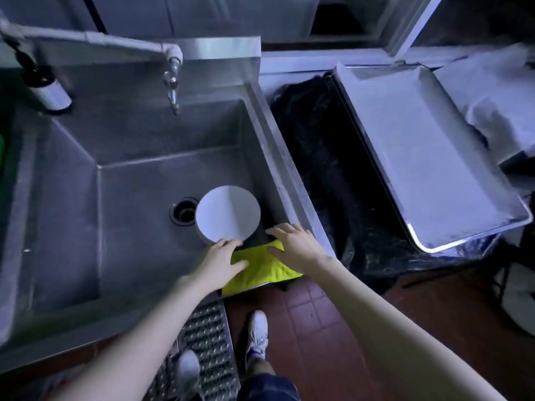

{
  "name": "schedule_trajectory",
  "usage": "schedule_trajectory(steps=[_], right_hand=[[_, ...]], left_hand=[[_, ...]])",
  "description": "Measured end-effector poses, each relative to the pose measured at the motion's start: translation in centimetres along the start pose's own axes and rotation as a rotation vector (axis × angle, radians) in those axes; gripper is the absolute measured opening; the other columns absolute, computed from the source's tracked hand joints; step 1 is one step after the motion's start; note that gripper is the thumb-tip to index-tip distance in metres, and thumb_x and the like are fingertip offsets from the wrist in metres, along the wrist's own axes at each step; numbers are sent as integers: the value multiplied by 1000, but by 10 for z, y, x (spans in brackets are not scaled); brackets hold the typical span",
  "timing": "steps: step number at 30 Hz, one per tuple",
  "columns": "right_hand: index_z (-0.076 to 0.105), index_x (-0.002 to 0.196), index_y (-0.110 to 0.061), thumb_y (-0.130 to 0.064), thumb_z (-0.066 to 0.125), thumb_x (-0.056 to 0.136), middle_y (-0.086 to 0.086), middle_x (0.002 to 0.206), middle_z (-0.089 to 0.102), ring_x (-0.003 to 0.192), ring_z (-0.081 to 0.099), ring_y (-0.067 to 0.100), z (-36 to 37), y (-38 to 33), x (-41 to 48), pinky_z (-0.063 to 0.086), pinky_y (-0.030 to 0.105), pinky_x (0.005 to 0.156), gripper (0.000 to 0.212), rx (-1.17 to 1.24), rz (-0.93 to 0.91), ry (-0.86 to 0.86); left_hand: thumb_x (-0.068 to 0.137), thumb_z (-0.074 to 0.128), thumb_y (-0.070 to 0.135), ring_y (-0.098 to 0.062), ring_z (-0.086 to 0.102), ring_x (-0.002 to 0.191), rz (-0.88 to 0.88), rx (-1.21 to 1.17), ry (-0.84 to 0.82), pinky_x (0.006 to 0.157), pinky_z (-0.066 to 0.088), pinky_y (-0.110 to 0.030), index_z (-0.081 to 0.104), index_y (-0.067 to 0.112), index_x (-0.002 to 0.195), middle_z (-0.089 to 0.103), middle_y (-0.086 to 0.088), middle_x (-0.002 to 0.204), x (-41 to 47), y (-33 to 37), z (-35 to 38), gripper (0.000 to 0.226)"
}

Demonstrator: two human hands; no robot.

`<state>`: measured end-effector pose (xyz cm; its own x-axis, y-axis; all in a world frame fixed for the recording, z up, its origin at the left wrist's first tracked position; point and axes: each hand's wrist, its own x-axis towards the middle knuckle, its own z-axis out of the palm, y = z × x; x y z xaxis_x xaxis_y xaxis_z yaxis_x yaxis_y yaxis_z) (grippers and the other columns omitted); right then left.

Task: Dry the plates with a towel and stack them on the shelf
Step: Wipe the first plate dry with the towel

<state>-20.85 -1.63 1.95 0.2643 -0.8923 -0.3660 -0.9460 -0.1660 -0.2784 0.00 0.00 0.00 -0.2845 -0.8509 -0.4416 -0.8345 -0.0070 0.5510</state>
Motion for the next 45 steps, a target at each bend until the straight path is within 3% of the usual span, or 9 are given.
schedule_trajectory(steps=[10, 13, 18, 22, 27, 31, 35, 41, 45], right_hand=[[47, 142, -25, -42, 51, 96, -1, 139, 49, 133, 35, 24, 37, 21, 2, 30, 38, 107, 49, 10, -12, -2], [52, 137, -24, -39, 52, 96, -1, 133, 52, 128, 39, 25, 36, 21, 6, 32, 37, 105, 44, 22, -34, 12], [61, 127, -22, -33, 52, 94, 0, 125, 57, 120, 45, 24, 27, 20, 21, 33, 34, 101, 35, 21, -45, -12], [58, 132, -23, -26, 57, 92, 2, 128, 56, 120, 48, 25, 16, 14, 36, 39, 36, 101, 40, 193, -72, -74], [39, 148, -22, -20, 67, 84, 3, 140, 48, 126, 46, 25, 11, -10, 61, 38, 38, 106, 69, 422, -121, -158], [63, 114, -11, -20, 70, 86, 3, 112, 65, 105, 60, 20, 6, -22, 82, 46, 29, 90, 31, 579, 13, -16], [59, 84, -23, -25, 66, 89, -9, 78, 63, 75, 58, 9, -3, -32, 100, 40, 9, 61, 9, 681, 139, 27], [50, 85, -17, -29, 52, 96, -4, 64, 53, 62, 48, 16, -10, -47, 134, 36, 32, 57, 17, 652, 195, 0], [52, 85, -22, -26, 53, 98, -6, 70, 58, 62, 52, 4, -10, -44, 154, 37, 16, 52, 14, 735, 273, 108]], left_hand=[[82, 65, 69, -31, 59, 120, -511, 42, 154, 88, 51, -38, 60, 16, 131, 61, -12, 133, 7, -2, 24, 73], [72, 78, 64, -29, 65, 113, -584, -110, 234, 80, 50, -31, 68, 20, 125, 72, -7, 119, 9, 0, 22, 69], [73, 87, 19, -20, 70, 99, -381, -258, 431, 79, 49, -24, 75, 24, 99, 76, 4, 104, 10, 10, 22, 29], [78, 76, -2, -7, 66, 76, -317, -437, 481, 66, 42, -5, 68, 24, 80, 70, 10, 78, 17, 12, 16, 27], [83, 74, -3, -16, 63, 83, -272, -785, 402, 79, 48, -26, 68, 24, 90, 71, -6, 96, 34, 1, -10, 29], [85, 75, 1, 4, 61, 73, -249, -852, 438, 69, 44, -6, 70, 24, 87, 71, 6, 90, 52, -12, -29, 24], [88, 71, 0, 11, 54, 63, -238, -835, 431, 63, 39, -3, 61, 23, 80, 64, 8, 83, 75, -26, -40, 26], [101, 58, 17, -11, 52, 76, -264, -728, 214, 60, 37, -11, 56, 9, 93, 60, 0, 85, 105, -52, -42, 12], [99, 58, 9, -26, 59, 79, -367, -775, 251, 68, 44, -29, 58, 8, 92, 64, -6, 85, 130, -80, -48, 7]])
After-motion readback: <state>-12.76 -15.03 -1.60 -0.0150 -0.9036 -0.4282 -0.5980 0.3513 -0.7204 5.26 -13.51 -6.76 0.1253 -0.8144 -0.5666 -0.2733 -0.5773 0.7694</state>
